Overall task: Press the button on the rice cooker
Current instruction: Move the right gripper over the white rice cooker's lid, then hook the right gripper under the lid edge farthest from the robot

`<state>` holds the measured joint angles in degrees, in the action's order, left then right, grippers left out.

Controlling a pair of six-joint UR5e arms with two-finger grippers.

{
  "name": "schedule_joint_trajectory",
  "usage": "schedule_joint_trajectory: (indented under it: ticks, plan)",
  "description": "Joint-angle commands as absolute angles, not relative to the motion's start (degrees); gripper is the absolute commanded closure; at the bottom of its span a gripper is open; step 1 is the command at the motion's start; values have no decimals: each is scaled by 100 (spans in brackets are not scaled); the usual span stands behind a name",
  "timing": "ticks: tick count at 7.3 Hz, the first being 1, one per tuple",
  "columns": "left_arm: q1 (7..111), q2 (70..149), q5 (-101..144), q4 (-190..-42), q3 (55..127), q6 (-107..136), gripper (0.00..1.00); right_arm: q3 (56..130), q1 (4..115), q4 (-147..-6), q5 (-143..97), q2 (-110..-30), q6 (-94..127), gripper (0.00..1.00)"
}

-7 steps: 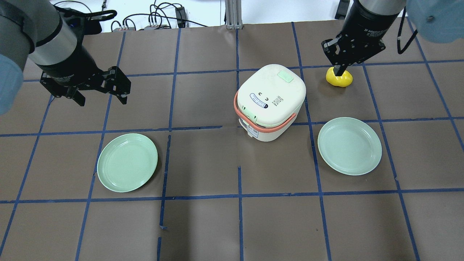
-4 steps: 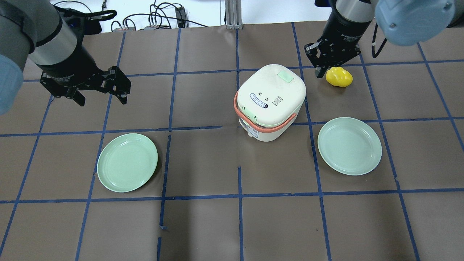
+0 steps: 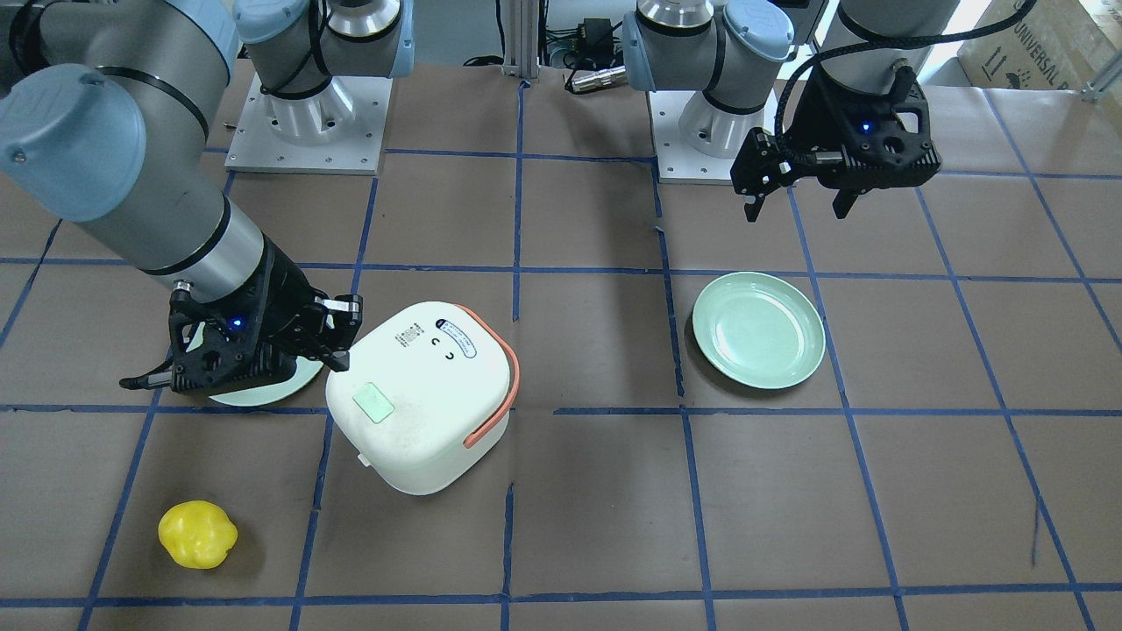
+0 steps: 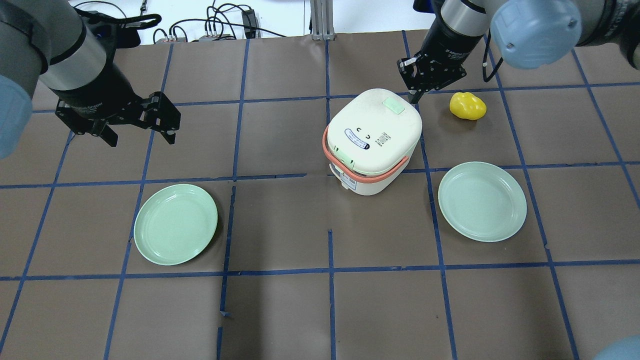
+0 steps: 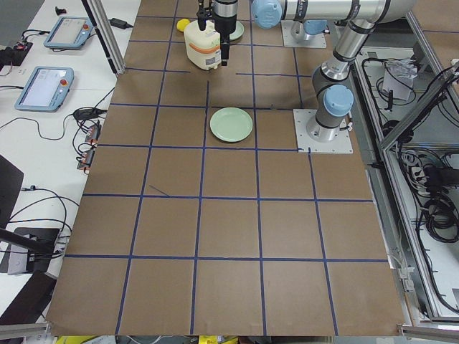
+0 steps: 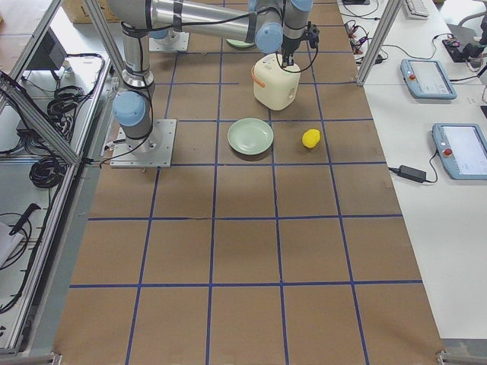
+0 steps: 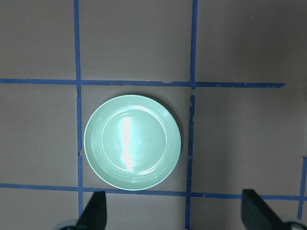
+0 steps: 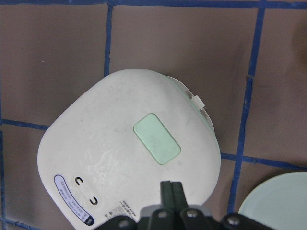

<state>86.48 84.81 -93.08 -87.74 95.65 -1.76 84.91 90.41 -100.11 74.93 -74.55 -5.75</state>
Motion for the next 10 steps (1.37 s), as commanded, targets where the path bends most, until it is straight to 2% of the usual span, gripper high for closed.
schedule_joint_trajectory:
  ticks: [1, 10]
  plan:
    - [8648, 8481, -9308, -8772, 9563, -176, 0, 8508, 9044, -10125, 7304, -7331, -632, 92]
    - [8648, 8481, -9308, -8771, 9562, -176, 0, 8675, 9044, -10573, 7022, -7075, -650, 91]
